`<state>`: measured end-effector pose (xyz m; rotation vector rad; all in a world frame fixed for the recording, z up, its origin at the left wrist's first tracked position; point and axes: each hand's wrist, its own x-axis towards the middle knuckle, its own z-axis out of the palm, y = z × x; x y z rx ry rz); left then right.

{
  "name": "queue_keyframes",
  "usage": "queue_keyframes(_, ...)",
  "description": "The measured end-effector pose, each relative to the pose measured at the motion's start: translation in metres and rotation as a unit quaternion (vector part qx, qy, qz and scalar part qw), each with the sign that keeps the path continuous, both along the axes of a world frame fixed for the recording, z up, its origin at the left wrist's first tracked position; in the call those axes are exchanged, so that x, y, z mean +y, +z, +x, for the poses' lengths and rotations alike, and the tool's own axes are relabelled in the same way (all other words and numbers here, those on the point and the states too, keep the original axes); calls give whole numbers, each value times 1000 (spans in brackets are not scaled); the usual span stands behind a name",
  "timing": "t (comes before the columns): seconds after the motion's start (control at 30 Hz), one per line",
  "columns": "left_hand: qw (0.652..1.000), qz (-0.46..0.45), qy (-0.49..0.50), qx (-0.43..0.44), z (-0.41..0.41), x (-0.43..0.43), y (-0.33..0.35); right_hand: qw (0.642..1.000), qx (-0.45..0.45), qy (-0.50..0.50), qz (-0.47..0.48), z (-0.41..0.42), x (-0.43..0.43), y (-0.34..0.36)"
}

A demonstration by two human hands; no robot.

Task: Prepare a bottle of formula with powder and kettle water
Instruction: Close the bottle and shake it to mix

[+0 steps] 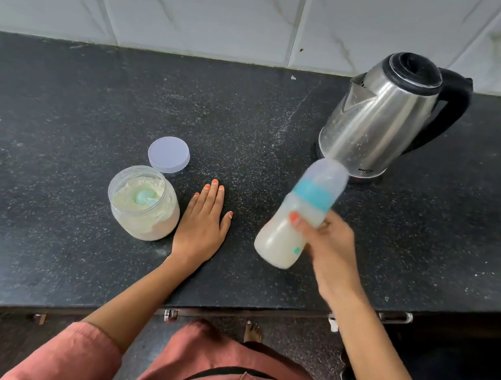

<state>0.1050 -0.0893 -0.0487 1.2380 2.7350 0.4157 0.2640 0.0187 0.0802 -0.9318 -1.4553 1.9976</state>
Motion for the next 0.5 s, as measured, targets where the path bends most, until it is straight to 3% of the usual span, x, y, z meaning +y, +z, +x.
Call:
queue_keyframes(0.07, 1000, 4, -1, -2, 0, 0, 1, 991, 62, -113, -41, -4, 15, 4)
queue_keyframes(0.13, 1000, 5, -2, -2, 1, 0, 1, 988, 64, -137, -11, -6, 16, 3)
queue_keyframes(0.3, 1000, -6, -1, 6, 0, 0, 1, 979, -44, 82, 182, 4, -11, -9)
queue_keyframes(0.37, 1000, -2, 0, 2, 1, -1, 2, 989, -20, 8, 144, 2, 1, -4)
queue_keyframes(0.43, 1000, 2, -1, 0, 0, -1, 2, 990, 40, -123, 49, -2, 17, 0)
queue_keyframes(0.5, 1000, -1, -1, 1, 1, 0, 1, 987, 51, -152, 26, -3, 19, 0)
